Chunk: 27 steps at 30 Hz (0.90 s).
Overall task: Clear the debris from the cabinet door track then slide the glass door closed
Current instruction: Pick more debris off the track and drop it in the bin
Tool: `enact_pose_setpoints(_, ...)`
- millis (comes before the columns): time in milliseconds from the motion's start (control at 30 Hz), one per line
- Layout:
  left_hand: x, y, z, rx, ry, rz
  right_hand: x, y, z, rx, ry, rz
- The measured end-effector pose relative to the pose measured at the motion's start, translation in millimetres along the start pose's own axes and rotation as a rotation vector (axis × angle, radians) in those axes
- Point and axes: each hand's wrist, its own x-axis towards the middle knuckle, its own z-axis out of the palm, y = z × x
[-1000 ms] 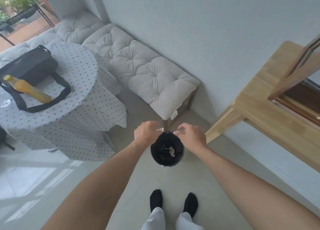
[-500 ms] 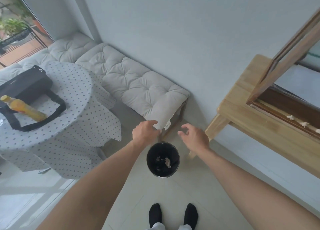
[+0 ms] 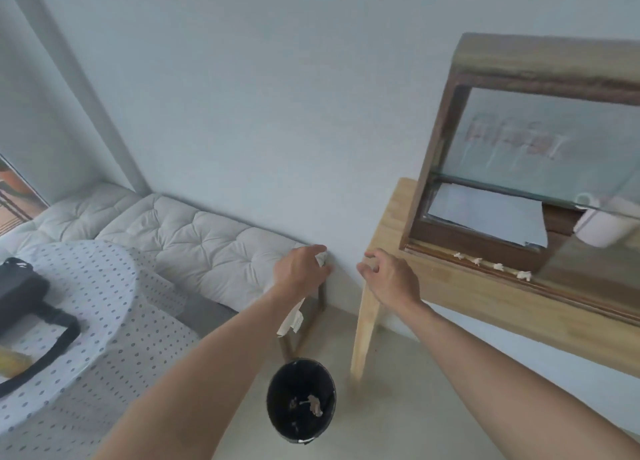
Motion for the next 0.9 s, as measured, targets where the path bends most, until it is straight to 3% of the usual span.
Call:
enact_pose_setpoints(500, 18, 151, 52, 0.014, -0.077, 0.295, -14, 100, -115, 0.052, 0.281, 0.244)
enact_pose_setpoints(900, 30, 228, 105, 0.016, -0.121, 0.366, -3, 147, -137, 0.048, 0.267, 0.285)
